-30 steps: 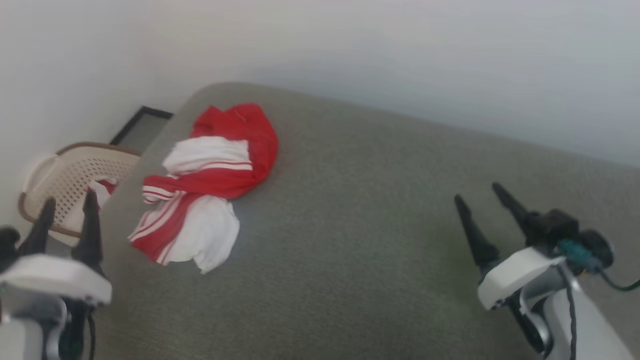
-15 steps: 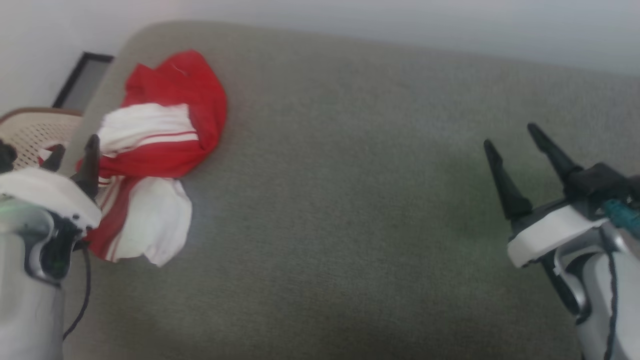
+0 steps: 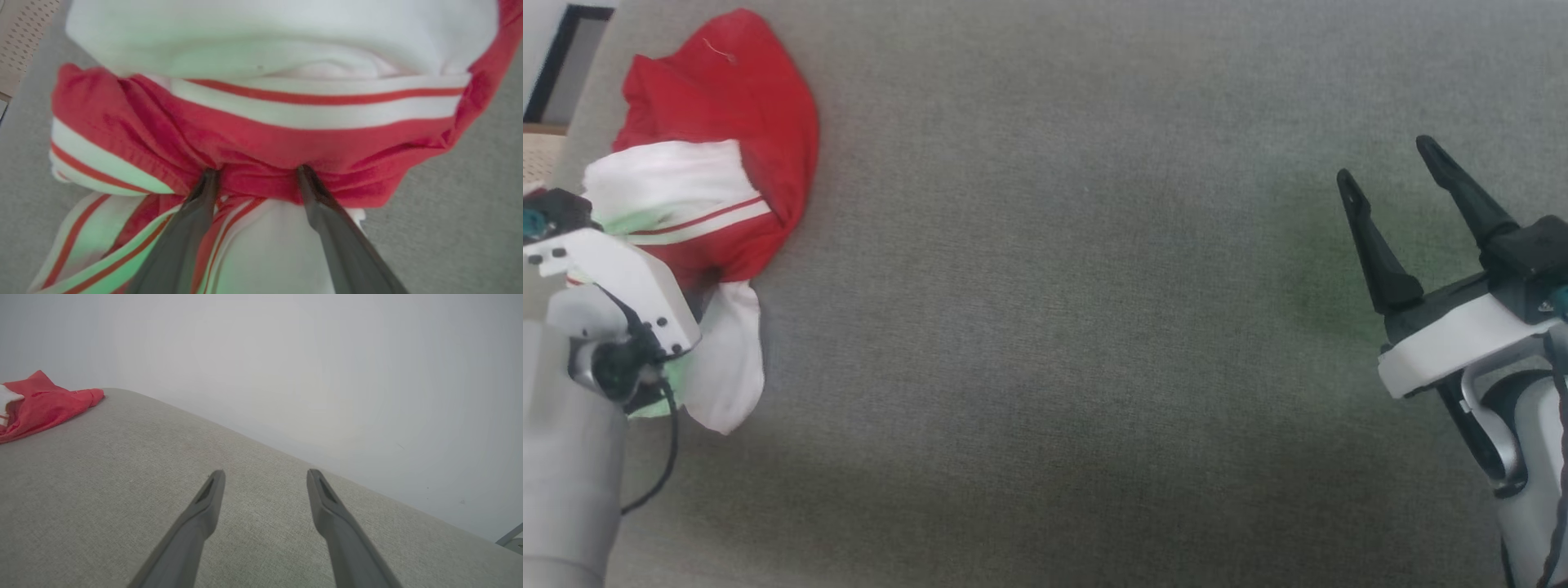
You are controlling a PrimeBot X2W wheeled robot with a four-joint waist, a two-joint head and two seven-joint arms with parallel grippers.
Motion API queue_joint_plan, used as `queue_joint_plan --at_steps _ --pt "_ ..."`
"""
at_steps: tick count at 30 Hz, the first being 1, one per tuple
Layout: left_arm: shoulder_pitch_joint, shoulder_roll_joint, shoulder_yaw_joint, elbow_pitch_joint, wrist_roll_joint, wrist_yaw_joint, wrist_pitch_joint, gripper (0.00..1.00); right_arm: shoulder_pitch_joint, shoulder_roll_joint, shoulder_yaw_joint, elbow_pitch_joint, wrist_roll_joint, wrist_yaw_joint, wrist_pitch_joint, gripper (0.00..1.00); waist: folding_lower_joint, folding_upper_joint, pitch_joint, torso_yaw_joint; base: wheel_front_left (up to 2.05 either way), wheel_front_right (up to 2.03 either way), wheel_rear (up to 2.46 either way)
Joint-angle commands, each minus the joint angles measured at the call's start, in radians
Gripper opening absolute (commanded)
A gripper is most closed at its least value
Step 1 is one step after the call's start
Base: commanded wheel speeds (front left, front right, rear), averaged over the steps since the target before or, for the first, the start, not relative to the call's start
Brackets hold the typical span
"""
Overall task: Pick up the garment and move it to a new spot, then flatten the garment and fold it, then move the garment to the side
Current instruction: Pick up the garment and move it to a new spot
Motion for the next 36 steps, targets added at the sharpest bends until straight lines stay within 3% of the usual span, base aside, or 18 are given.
queue_joint_plan --at_steps 1,6,7,9,14,25,36 --pt "-0.008 -0.008 -0.007 0.031 0.001 -0.001 0.02 1.0 -0.013 -0.002 0.0 -0.012 -0.007 -0.001 0.003 1.0 0.0 0.0 0.014 -0.008 0.0 0.0 0.0" --pt "-0.036 -0.045 -0.029 0.154 -0.007 -0.004 0.052 1.0 -0.017 -0.007 -0.005 -0.028 -0.002 -0.001 0.022 1.0 0.0 0.0 0.027 -0.012 0.0 0.0 0.0" --pt "-0.039 -0.05 -0.033 0.169 -0.008 -0.005 0.047 0.88 -0.017 -0.007 -0.006 -0.029 -0.001 -0.001 0.021 1.0 0.0 0.0 0.027 -0.012 0.0 0.0 0.0" --pt "-0.052 -0.053 -0.038 0.188 -0.009 -0.007 0.026 0.02 -0.018 -0.003 -0.007 -0.032 -0.003 -0.001 0.026 1.0 0.0 0.0 0.026 -0.012 0.0 0.0 0.0" --pt "-0.096 -0.007 -0.066 0.17 -0.005 -0.011 -0.072 0.0 -0.001 0.016 -0.019 -0.017 -0.009 -0.001 0.019 1.0 0.0 0.0 -0.006 -0.004 0.0 0.0 0.0" --pt "-0.095 0.12 -0.179 -0.005 -0.05 -0.011 -0.178 0.0 0.052 0.075 -0.062 0.044 -0.011 -0.001 -0.036 1.0 0.0 0.0 -0.138 0.02 0.0 0.0 0.0" --pt "-0.14 0.256 -0.237 -0.226 -0.05 -0.011 -0.193 0.0 0.08 0.122 -0.073 0.088 -0.023 -0.001 -0.075 1.0 0.0 0.0 -0.253 0.035 0.0 0.0 0.0"
